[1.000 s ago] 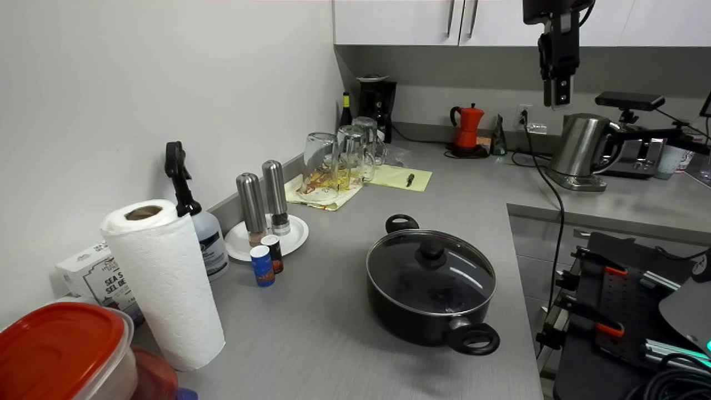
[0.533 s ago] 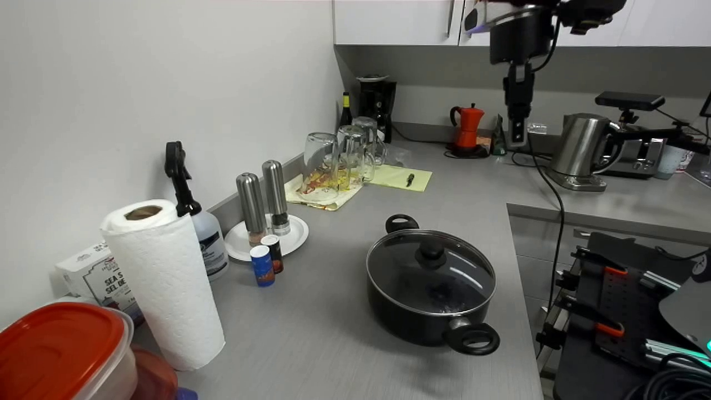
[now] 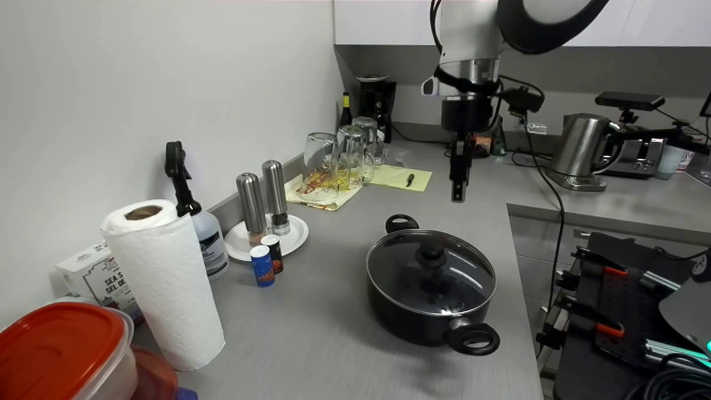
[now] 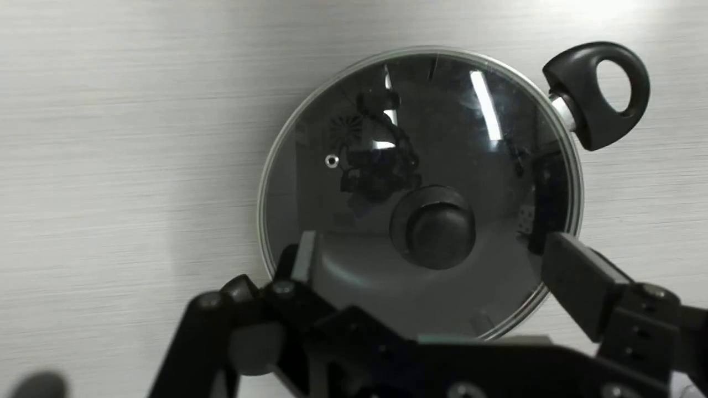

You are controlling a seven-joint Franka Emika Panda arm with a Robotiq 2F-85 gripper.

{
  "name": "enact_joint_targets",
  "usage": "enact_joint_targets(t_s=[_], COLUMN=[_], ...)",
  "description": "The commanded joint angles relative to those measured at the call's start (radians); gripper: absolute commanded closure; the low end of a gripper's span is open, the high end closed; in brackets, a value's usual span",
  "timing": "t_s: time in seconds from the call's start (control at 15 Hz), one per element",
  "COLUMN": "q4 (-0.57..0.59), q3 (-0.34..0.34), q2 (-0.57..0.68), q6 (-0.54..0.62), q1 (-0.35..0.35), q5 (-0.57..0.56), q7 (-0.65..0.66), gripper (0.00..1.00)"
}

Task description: Remove the glass lid from the pot and place it on the countertop.

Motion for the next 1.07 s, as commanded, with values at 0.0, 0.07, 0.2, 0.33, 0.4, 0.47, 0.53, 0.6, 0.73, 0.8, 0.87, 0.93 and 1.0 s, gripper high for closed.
enact_joint_targets(t_s=[0.0, 0.07, 0.2, 0.33, 0.4, 0.47, 0.53, 0.6, 0.73, 0.8, 0.87, 0.93, 1.0], q4=[0.003, 0.001, -0.002, -0.007, -0.006, -0.003, 0.000, 0.004, 0.007, 0.008, 0.010, 0.012, 0.015], q3=[0.014, 0.018, 0.026, 0.033, 0.036, 0.037, 0.038, 0.039, 0.041, 0.042, 0.043, 0.043, 0.044], q2=[0.106, 0.128, 0.164, 0.191, 0.203, 0.219, 0.230, 0.241, 0.256, 0.263, 0.270, 0.275, 0.279], q6=[0.132, 0.164, 0.201, 0.225, 0.231, 0.239, 0.245, 0.250, 0.262, 0.266, 0.270, 0.274, 0.278], q1=[0.012, 0.015, 0.023, 0.029, 0.031, 0.034, 0.036, 0.038, 0.041, 0.043, 0.044, 0.044, 0.044], q5=[-0.024, -0.033, -0.046, -0.065, -0.072, -0.090, -0.106, -0.114, -0.129, -0.138, -0.142, -0.143, -0.145], q7=[-0.018, -0.016, -0.019, -0.022, -0.023, -0.017, -0.012, -0.015, -0.016, -0.015, -0.017, -0.019, -0.021], gripper=[0.00, 0.00, 0.00, 0.00, 0.00, 0.00, 0.00, 0.00, 0.00, 0.00, 0.00, 0.00, 0.00])
